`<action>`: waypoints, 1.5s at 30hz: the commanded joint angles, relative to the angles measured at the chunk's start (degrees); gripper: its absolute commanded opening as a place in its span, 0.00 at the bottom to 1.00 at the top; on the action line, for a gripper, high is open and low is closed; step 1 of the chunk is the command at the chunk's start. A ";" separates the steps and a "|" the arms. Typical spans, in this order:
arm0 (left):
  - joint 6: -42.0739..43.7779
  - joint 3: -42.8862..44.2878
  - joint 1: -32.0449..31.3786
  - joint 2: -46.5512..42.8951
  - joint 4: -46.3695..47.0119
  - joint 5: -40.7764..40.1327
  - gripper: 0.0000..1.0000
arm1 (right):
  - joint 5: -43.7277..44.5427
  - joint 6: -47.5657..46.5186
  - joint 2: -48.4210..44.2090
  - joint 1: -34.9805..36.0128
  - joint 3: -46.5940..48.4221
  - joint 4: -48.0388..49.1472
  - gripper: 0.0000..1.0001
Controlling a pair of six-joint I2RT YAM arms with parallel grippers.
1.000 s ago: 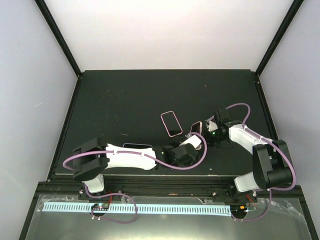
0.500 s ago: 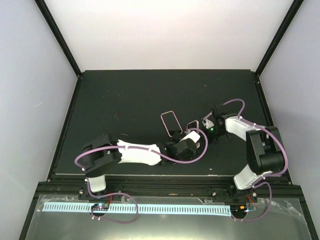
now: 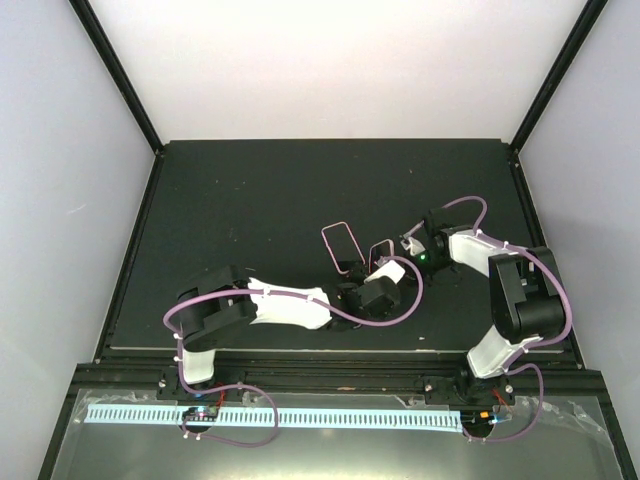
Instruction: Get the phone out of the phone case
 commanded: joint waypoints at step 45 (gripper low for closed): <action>18.11 -1.40 2.88 -4.57 2.86 -14.55 0.52 | -13.64 -5.28 -4.07 -2.23 1.65 0.85 0.01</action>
